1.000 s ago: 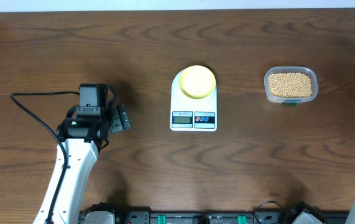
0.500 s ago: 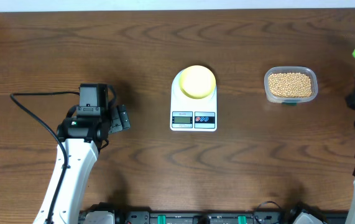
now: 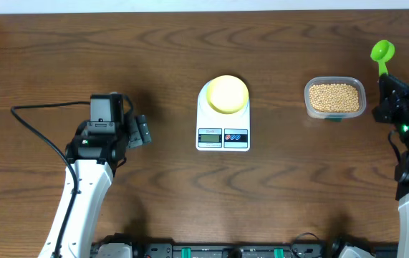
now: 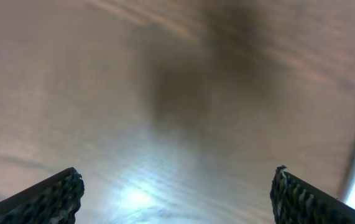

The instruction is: Scoop item into bowl and weigh 50g on scale

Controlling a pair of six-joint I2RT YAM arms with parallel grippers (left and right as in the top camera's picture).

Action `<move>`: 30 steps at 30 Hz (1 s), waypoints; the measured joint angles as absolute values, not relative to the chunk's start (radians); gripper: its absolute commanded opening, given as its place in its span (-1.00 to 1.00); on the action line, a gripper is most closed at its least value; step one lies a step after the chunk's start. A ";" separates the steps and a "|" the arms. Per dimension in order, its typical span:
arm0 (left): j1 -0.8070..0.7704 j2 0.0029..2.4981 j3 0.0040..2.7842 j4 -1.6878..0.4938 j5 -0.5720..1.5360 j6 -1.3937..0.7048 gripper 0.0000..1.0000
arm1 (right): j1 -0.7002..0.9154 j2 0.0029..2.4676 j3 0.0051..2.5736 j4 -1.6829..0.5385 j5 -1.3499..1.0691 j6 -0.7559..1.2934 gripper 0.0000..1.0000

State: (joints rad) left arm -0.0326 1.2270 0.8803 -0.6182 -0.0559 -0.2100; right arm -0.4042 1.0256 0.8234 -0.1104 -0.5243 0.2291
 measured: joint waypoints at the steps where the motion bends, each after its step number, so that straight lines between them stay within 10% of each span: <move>1: -0.033 1.227 0.880 -0.600 -0.026 -0.210 0.96 | -0.403 1.026 0.823 -0.111 -0.524 0.226 -0.98; 13: -0.040 1.227 0.880 -0.549 0.498 -0.210 0.96 | -0.403 1.026 0.823 -0.187 -0.524 0.217 -0.98; 25: -0.143 1.234 0.880 -0.602 0.665 -0.214 -0.78 | -0.403 1.026 0.823 -0.206 -0.524 0.215 -0.98; 30: -0.200 1.257 0.880 -0.599 0.645 -0.209 -0.85 | -0.403 1.026 0.823 -0.219 -0.524 0.215 -0.98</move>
